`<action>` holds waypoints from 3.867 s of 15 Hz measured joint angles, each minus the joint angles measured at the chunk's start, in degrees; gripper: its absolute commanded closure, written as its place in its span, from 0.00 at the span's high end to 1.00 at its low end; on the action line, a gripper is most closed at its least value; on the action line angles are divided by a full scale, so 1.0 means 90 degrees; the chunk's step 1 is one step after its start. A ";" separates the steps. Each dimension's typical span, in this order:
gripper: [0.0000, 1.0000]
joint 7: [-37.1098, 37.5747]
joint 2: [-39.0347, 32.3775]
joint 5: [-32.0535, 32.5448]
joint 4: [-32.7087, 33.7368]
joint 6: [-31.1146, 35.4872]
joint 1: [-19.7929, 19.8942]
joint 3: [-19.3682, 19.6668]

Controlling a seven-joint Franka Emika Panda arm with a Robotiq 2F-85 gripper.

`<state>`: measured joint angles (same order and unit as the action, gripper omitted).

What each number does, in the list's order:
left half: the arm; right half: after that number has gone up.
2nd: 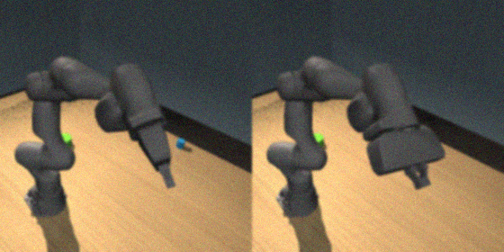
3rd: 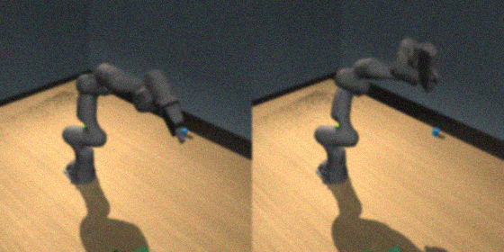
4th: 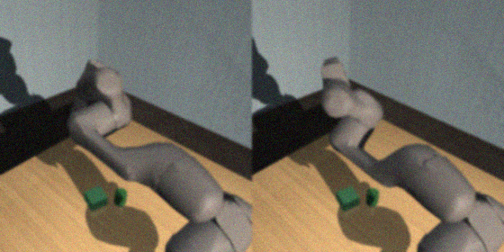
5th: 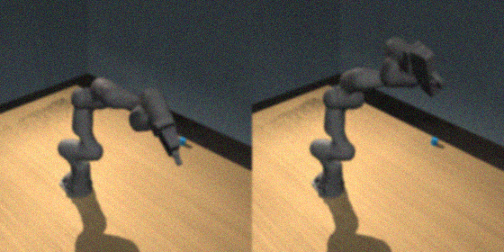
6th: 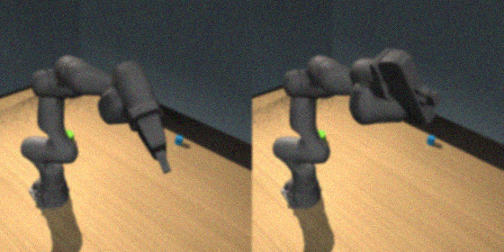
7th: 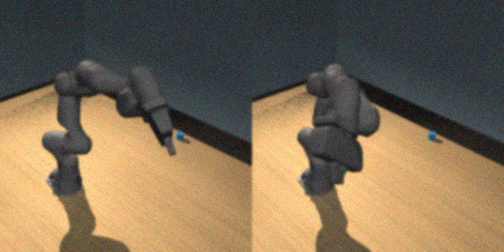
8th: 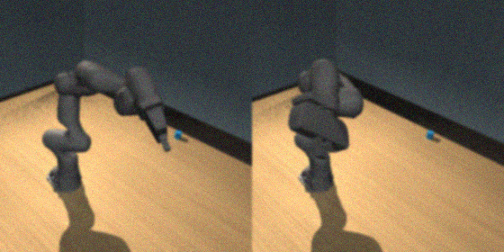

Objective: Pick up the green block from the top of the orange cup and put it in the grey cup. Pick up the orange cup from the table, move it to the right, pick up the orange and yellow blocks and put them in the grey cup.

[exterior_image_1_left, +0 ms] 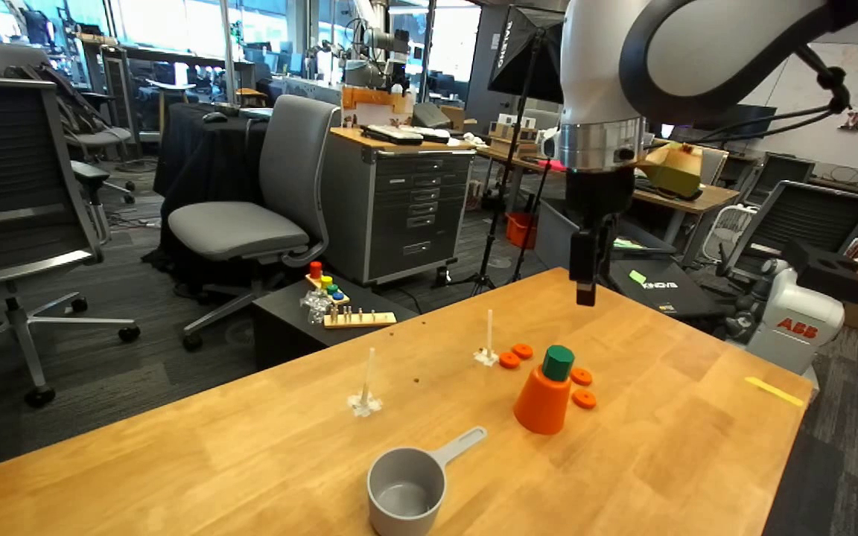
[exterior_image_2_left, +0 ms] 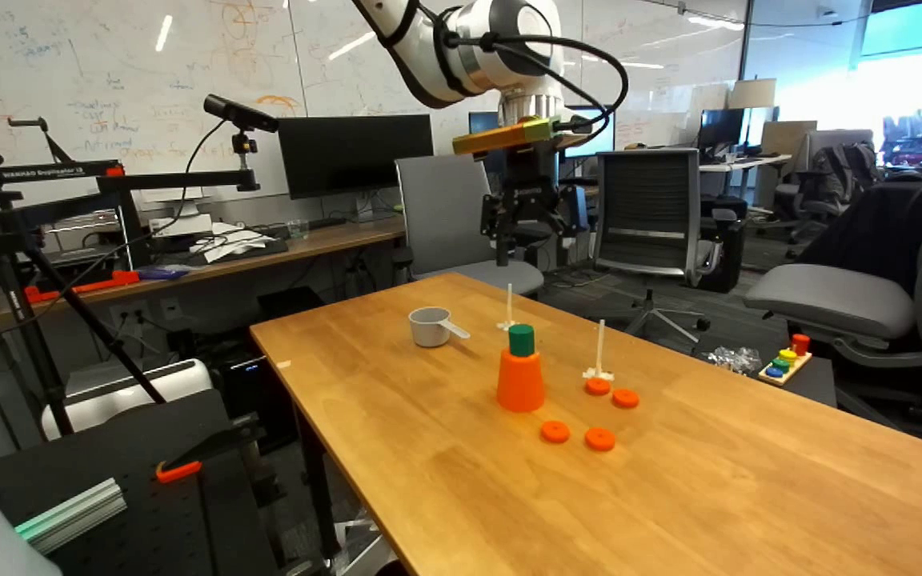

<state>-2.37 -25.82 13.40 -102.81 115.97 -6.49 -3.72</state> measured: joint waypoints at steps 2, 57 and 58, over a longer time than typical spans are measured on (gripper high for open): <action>1.00 0.0000 -0.0175 -0.0034 0.0033 -0.0045 -0.0062 -0.0012; 0.19 0.0211 -0.0845 -0.0624 0.1143 -0.1050 -0.1065 -0.0487; 0.19 0.0209 -0.0844 -0.0592 0.1040 -0.1049 -0.1117 -0.0497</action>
<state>-0.49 -33.42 8.07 -93.45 106.53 -16.55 -8.19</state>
